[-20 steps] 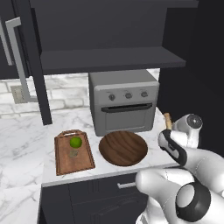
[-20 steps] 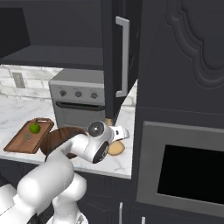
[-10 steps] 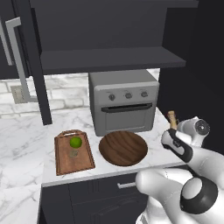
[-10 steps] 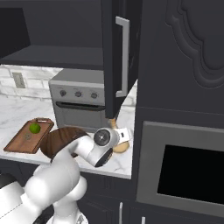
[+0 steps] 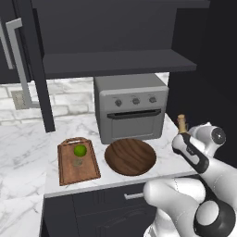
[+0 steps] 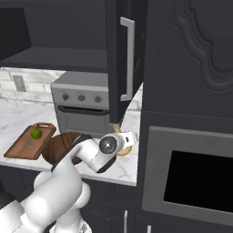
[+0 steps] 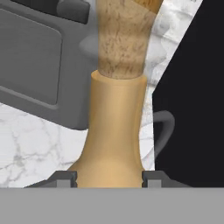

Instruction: Open the cabinet. Place the bowl and condiment on the counter. Then place the lime and garlic on the cutting board.

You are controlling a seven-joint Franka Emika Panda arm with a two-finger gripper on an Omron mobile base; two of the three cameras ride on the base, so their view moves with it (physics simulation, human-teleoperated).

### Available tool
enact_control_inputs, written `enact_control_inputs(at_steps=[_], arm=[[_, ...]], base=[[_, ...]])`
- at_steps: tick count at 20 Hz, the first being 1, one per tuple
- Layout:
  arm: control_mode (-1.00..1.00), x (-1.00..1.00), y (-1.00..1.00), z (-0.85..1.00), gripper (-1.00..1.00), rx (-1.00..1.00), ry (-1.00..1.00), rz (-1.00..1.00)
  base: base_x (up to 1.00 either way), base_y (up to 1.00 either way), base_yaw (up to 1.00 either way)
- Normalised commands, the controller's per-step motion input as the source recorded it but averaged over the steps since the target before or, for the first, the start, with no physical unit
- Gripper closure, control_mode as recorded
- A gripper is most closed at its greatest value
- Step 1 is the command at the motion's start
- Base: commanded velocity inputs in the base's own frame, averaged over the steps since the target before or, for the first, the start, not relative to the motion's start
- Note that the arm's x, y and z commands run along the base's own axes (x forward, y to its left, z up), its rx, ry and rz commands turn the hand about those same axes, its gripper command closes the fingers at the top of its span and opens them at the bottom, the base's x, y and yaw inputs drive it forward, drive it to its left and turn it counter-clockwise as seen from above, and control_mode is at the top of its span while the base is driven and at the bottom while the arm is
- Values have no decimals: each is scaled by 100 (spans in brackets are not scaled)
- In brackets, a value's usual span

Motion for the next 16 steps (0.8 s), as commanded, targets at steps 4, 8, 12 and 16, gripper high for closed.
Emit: enact_control_inputs(at_steps=[4, 8, 12, 16], arm=[[-100, 0, 52, -70, 100, 0, 0, 0], [-100, 0, 45, -77, 100, 0, 0, 0], [-100, 0, 37, -83, 100, 0, -1, 0], [-100, 0, 33, -76, 100, 0, -10, 0]], base=[[0, 0, 0], [0, 0, 0], [0, 0, 0], [0, 0, 0]])
